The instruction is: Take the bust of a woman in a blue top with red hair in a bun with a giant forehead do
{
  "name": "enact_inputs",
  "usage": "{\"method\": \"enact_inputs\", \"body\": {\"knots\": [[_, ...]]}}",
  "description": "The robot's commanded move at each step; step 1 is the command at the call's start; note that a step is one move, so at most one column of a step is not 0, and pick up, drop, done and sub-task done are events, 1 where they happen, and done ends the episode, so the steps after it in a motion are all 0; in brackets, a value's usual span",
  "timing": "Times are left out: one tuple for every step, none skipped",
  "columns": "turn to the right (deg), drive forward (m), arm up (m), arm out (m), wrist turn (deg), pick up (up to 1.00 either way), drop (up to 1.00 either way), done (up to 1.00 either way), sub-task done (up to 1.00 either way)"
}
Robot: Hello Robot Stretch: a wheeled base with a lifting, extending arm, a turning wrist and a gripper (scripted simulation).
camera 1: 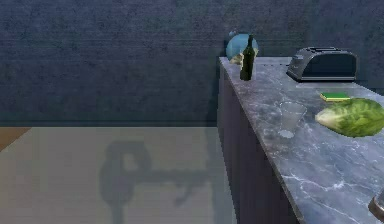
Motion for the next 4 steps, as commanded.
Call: {"method": "enact_inputs", "body": {"knots": [[0.0, 0.00, 0.00, 0.00, 45.0, 0.00, 0.00, 0.00, 0.00], [0.0, 0.00, 0.00, 0.00, 45.0, 0.00, 0.00, 0.00, 0.00], [0.0, 0.00, 0.00, 0.00, 45.0, 0.00, 0.00, 0.00, 0.00], [0.0, 0.00, 0.00, 0.00, 18.0, 0.00, 0.00, 0.00, 0.00]]}}
